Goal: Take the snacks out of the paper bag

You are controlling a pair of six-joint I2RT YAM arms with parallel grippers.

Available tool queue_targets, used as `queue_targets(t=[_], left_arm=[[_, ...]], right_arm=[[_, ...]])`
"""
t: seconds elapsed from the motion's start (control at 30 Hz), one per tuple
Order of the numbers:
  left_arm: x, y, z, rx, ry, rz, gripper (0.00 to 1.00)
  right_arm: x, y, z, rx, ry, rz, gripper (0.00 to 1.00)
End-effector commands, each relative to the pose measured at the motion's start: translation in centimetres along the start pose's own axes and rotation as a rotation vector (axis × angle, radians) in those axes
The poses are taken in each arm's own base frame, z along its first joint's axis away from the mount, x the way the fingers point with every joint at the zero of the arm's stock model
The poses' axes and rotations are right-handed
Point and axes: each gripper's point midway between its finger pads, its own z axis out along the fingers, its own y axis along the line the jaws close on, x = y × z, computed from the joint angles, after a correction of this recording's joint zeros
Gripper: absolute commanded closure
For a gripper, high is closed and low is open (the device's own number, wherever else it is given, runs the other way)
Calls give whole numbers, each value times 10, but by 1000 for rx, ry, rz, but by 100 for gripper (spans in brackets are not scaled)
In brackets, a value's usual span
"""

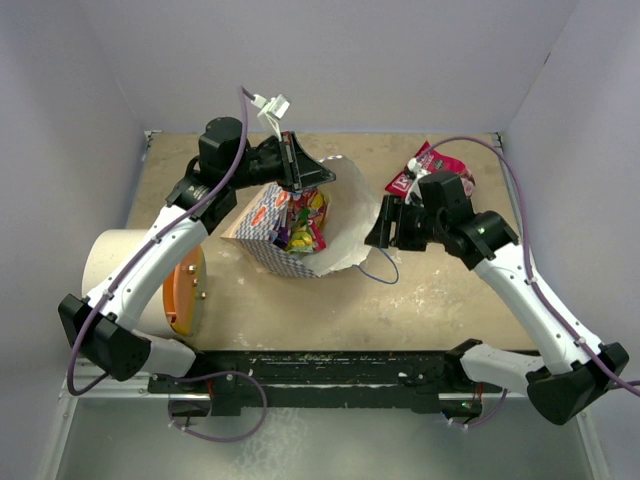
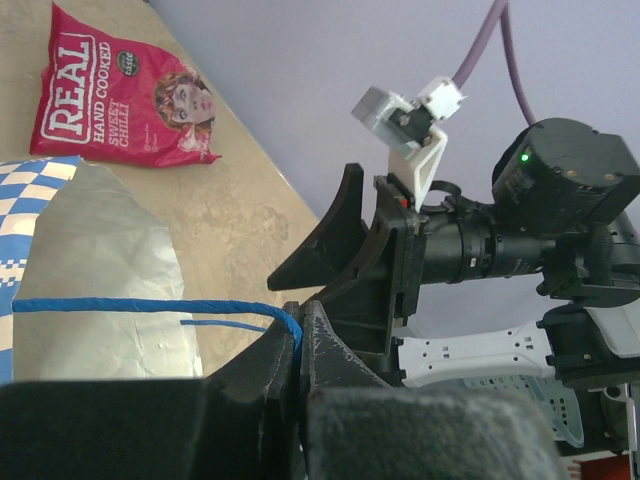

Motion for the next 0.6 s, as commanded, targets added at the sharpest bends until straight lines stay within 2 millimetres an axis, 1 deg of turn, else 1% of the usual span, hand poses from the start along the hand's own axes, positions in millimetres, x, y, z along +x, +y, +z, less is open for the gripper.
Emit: queue_targets(t=[0.0,0.13,0.23,0.3,0.33,0.4,0.47,0.53,0.57], left_arm=[[-29,-40,-16,74,-113,85,100],[-32,-45,-15,98,-126,64,100],[-31,-47,-11,124,-110,37,100],[-32,-50,-9,145,-107,25,100],[-32,-51,-8,155,-105,19,100],[-33,-56,-9,177,-105,16,100],[-34,-61,-9,198,-100,15,100],[-34,-67,-10,222,-96,16,100],[-32,-69,-10,230,-88,15,100]], right_arm=[[-53,37,-1,-147,-152,-127,34],[-63,67,19,-276,-144,-99,36],[-60,91,38,-347,-130,-64,37],[-53,103,52,-370,-115,-57,37],[-47,105,60,-369,-102,-52,37],[-36,99,75,-349,-75,-24,38],[-22,84,88,-302,-53,-4,38],[-2,68,97,-255,-15,33,38],[0,61,100,-232,-30,52,38]])
